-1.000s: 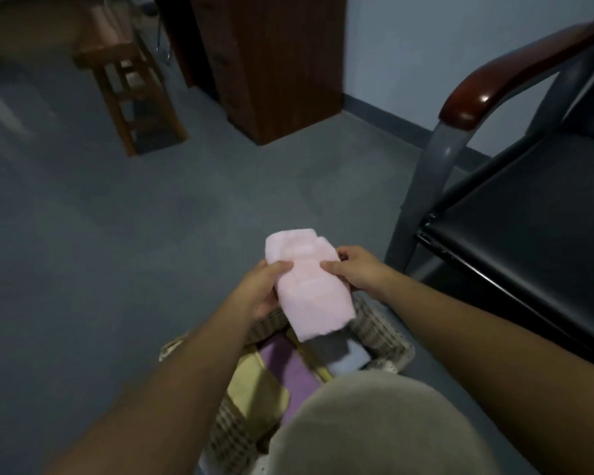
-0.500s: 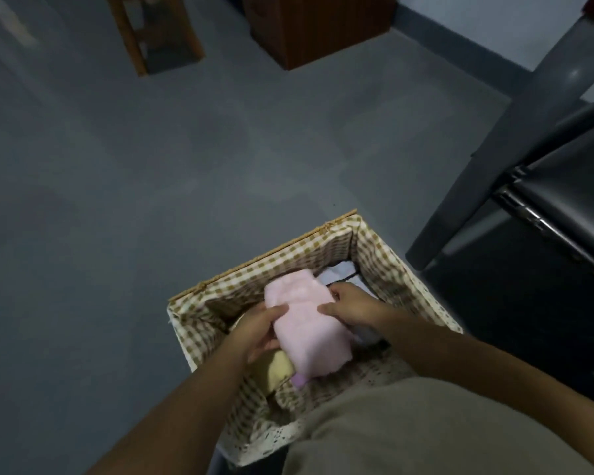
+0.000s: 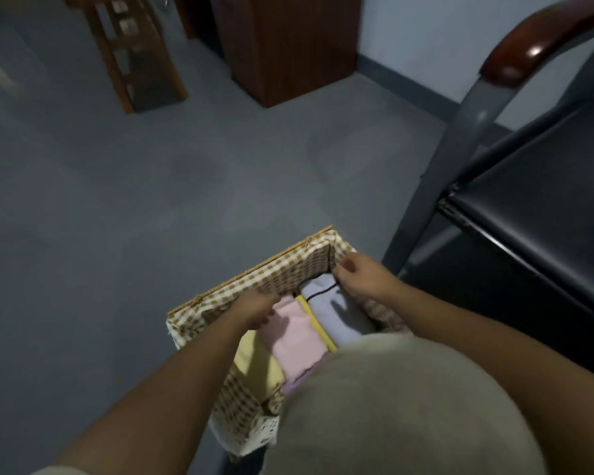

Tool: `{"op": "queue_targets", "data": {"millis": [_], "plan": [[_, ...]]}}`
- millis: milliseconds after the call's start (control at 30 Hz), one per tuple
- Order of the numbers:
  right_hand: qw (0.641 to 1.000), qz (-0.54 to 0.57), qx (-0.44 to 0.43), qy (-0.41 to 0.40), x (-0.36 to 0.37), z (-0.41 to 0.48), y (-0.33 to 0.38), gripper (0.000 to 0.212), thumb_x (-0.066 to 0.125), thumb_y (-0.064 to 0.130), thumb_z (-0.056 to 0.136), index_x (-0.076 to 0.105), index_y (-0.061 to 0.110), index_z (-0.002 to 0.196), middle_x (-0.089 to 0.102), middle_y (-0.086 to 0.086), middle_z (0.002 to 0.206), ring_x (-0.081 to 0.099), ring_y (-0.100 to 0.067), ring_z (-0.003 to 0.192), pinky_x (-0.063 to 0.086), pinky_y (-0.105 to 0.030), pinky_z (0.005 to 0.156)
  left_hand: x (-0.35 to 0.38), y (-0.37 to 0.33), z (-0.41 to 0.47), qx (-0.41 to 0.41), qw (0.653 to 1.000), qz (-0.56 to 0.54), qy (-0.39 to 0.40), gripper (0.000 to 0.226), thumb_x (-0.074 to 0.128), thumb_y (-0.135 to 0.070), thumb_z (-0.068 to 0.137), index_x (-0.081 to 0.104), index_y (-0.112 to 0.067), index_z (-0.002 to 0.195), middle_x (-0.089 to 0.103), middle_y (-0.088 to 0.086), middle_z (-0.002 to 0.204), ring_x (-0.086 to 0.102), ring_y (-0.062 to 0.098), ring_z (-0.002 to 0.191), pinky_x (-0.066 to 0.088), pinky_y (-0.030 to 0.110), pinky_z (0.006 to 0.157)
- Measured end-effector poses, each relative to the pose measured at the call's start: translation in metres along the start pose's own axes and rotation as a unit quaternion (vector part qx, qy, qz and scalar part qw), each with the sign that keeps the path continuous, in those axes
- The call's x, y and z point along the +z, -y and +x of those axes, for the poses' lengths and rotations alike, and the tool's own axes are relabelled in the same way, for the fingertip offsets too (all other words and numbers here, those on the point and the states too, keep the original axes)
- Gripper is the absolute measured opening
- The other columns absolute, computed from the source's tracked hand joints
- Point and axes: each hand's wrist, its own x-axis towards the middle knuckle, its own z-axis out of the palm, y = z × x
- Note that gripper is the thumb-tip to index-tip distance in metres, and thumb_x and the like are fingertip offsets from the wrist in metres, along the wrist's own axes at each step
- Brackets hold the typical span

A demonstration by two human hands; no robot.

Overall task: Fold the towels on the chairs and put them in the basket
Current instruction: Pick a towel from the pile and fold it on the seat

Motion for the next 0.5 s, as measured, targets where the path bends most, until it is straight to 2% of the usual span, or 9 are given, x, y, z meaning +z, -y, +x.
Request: {"op": "queue_targets", "data": {"millis": [67, 100, 167, 233, 333, 433, 500], "plan": [[0.999, -0.011, -0.004, -0.036, -0.039, -0.016, 0.015, 0.038, 0.057, 0.037, 0.096, 0.064, 0.009, 0.121, 0.067, -0.011, 0.12, 0.062, -0.028, 0.113, 0.047, -0.034, 0.094, -0.008, -0.047, -0.025, 0.083, 0.993, 0.085, 0.005, 0.033, 0.056, -0.029, 0.097, 0.068, -0.001, 0.086, 0.07, 0.018, 0.083, 0.06, 0.025, 0.069, 0.05, 0.03, 0.063], [0.998, -0.012, -0.006, -0.06, -0.06, -0.028, 0.022, 0.042, 0.057, 0.037, 0.096, 0.062, 0.009, 0.126, 0.065, -0.012, 0.126, 0.06, -0.028, 0.118, 0.046, -0.033, 0.097, -0.011, -0.074, -0.037, 0.13, 0.985, 0.116, -0.001, 0.035, 0.055, -0.03, 0.097, 0.068, -0.001, 0.085, 0.07, 0.02, 0.086, 0.061, 0.025, 0.071, 0.052, 0.032, 0.066], [0.993, -0.015, -0.013, -0.115, -0.106, -0.058, 0.034, 0.047, 0.057, 0.038, 0.097, 0.057, 0.009, 0.135, 0.062, -0.013, 0.133, 0.058, -0.027, 0.122, 0.044, -0.032, 0.101, -0.016, -0.129, -0.072, 0.201, 0.97, 0.136, -0.006, 0.031, 0.054, -0.03, 0.097, 0.065, -0.006, 0.081, 0.07, 0.02, 0.089, 0.061, 0.025, 0.076, 0.05, 0.031, 0.068], [0.984, -0.025, -0.019, -0.176, -0.154, -0.096, 0.038, 0.051, 0.056, 0.039, 0.097, 0.051, 0.013, 0.14, 0.06, -0.011, 0.136, 0.057, -0.027, 0.123, 0.043, -0.031, 0.101, -0.015, -0.182, -0.11, 0.277, 0.949, 0.146, -0.025, 0.026, 0.055, -0.03, 0.095, 0.059, -0.012, 0.077, 0.066, 0.017, 0.084, 0.06, 0.025, 0.076, 0.044, 0.032, 0.068], [0.963, -0.054, -0.013, -0.264, -0.223, -0.159, 0.026, 0.052, 0.056, 0.042, 0.097, 0.05, 0.015, 0.14, 0.058, -0.01, 0.136, 0.056, -0.025, 0.121, 0.043, -0.031, 0.097, 0.005, -0.251, -0.172, 0.388, 0.904, 0.176, -0.038, 0.024, 0.057, -0.033, 0.095, 0.06, -0.01, 0.088, 0.067, 0.018, 0.092, 0.063, 0.031, 0.086, 0.047, 0.037, 0.073], [0.942, -0.072, 0.027, -0.327, -0.282, -0.224, -0.009, 0.056, 0.053, 0.044, 0.099, 0.044, 0.015, 0.146, 0.048, -0.008, 0.147, 0.05, -0.027, 0.13, 0.044, -0.038, 0.103, 0.05, -0.309, -0.227, 0.469, 0.858, 0.208, -0.038, 0.032, 0.056, -0.035, 0.097, 0.063, -0.006, 0.109, 0.065, 0.012, 0.107, 0.06, 0.029, 0.101, 0.043, 0.032, 0.079], [0.922, -0.075, 0.068, -0.373, -0.314, -0.266, -0.043, 0.056, 0.054, 0.044, 0.098, 0.045, 0.015, 0.145, 0.049, -0.007, 0.146, 0.051, -0.026, 0.129, 0.045, -0.035, 0.101, 0.09, -0.338, -0.257, 0.513, 0.83, 0.217, -0.022, 0.032, 0.057, -0.036, 0.096, 0.064, -0.01, 0.112, 0.067, 0.01, 0.113, 0.061, 0.027, 0.107, 0.044, 0.03, 0.083]]}}
